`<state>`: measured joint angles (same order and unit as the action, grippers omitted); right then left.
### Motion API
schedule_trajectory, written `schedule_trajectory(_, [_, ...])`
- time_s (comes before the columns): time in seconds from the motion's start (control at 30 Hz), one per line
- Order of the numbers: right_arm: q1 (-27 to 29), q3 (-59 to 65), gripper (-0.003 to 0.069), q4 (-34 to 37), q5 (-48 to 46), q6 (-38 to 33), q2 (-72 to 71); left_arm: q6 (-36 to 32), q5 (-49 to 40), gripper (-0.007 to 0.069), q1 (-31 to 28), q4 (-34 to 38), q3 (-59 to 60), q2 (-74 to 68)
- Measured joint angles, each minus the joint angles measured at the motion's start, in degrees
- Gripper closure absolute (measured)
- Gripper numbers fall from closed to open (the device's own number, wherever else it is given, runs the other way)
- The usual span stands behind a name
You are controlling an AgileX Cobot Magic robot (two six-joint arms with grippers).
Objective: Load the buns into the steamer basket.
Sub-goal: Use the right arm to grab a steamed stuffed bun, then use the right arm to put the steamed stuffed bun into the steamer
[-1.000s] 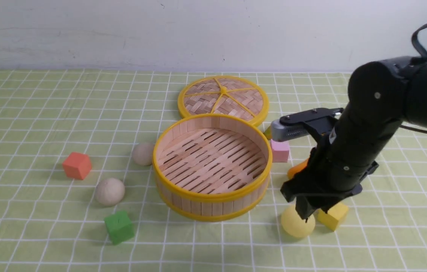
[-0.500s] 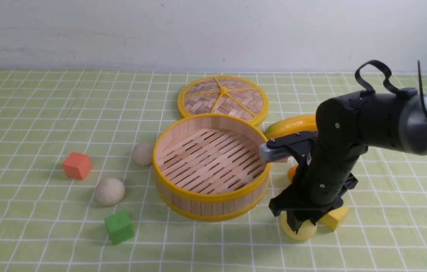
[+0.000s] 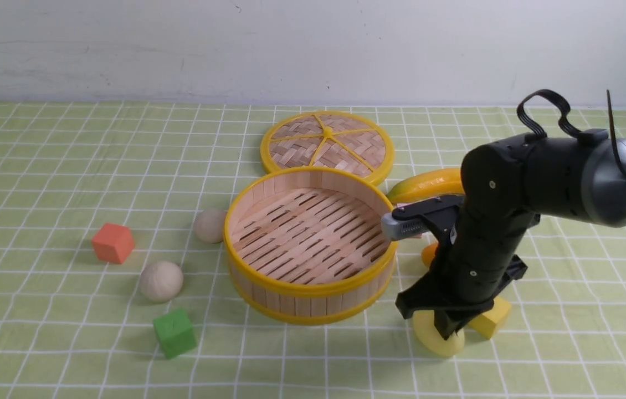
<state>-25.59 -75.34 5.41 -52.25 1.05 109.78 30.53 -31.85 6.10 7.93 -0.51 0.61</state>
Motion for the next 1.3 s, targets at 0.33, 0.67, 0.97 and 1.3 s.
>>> schedule_trajectory(0.33, [0.0, 0.0, 0.0652, -0.4, -1.4, 0.1, -3.2, 0.0, 0.0, 0.0386, 0.0, 0.0, 0.0, 0.0])
schedule_trajectory(0.67, [0.0, -8.2, 0.0652, -1.7, -10.8, 0.1, -6.1, 0.0, 0.0, 0.0386, 0.0, 0.0, 0.0, 0.0])
schedule_trajectory(0.97, [0.0, -21.3, 0.0652, 1.6, -12.6, -1.1, -6.0, 0.0, 0.0, 0.0386, 0.0, 0.0, 0.0, 0.0])
schedule_trajectory(1.3, [-0.1, -25.3, 0.0652, 11.3, 2.3, -6.3, 5.7, 0.0, 0.0, 0.0386, 0.0, 0.0, 0.0, 0.0])
